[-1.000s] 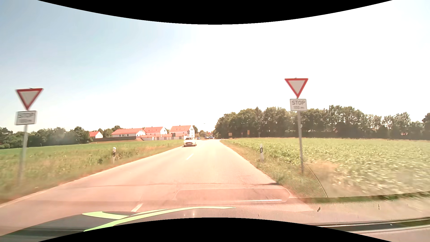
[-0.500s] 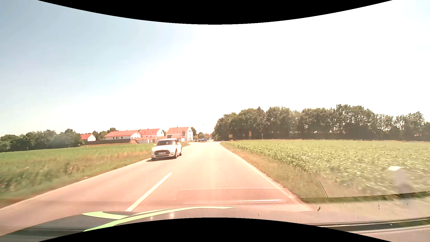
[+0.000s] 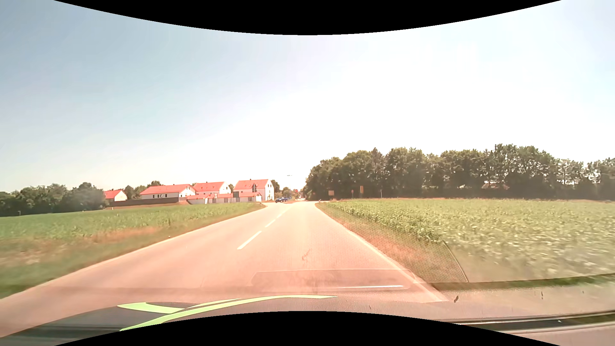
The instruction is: Follow the waypoints while adhering to traffic rules and regulations
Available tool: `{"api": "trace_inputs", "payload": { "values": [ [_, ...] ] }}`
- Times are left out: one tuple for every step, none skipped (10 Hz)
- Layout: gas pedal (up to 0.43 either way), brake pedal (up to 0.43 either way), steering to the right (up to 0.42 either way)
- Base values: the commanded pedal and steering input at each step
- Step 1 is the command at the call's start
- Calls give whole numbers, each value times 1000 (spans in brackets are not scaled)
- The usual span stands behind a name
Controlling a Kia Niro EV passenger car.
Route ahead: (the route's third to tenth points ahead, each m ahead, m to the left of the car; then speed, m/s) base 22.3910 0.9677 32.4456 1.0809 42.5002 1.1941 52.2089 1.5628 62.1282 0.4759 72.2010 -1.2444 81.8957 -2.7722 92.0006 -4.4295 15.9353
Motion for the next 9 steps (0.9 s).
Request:
{"api": "trace_inputs", "payload": {
  "values": [
    [0, 37, 0],
    [0, 43, 0],
    [0, 43, 0],
    [0, 49, 0],
    [0, 49, 0],
    [0, 49, 0],
    [0, 49, 0],
    [0, 43, 0],
    [0, 43, -1]
  ]
}}
